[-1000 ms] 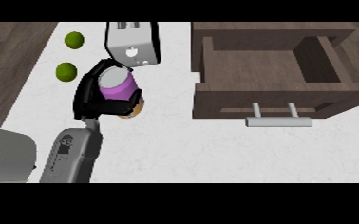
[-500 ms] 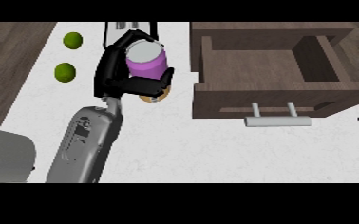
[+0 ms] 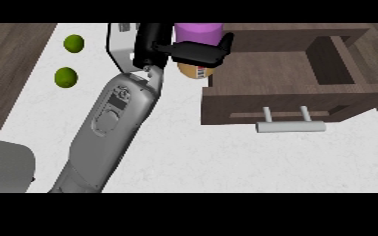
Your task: Pick up the can, place it into the drawer and close the drawer
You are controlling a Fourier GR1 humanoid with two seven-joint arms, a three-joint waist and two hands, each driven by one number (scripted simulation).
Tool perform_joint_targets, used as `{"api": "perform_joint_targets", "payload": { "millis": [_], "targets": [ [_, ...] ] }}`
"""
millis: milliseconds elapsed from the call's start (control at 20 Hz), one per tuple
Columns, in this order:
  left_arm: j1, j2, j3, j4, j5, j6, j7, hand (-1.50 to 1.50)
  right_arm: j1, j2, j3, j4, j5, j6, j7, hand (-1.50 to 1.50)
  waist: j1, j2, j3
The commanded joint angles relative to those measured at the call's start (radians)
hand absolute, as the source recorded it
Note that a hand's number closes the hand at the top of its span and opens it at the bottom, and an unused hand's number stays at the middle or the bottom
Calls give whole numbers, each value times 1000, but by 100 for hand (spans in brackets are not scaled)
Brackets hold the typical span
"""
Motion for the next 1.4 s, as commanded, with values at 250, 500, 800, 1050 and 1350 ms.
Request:
{"api": "perform_joint_targets", "payload": {
  "millis": [250,500,800,1050,1350],
  "targets": [
    [-279,0,31,254,66,52,-5,150,-39,-11,-38,105,1,20,-76,-150,-1,3,0],
    [-398,0,-11,354,102,100,50,150,74,-14,-52,-27,-58,57,-23,-150,-11,0,0],
    [-507,0,-100,542,226,169,-47,150,-70,-12,4,48,27,-4,3,-150,-23,7,1],
    [-617,0,-96,681,279,172,-79,150,-98,-46,-15,48,-21,7,42,-150,-44,13,1],
    [-594,0,-207,745,375,188,-147,150,-95,-18,11,60,27,-6,4,-150,-59,15,2]
  ]
}}
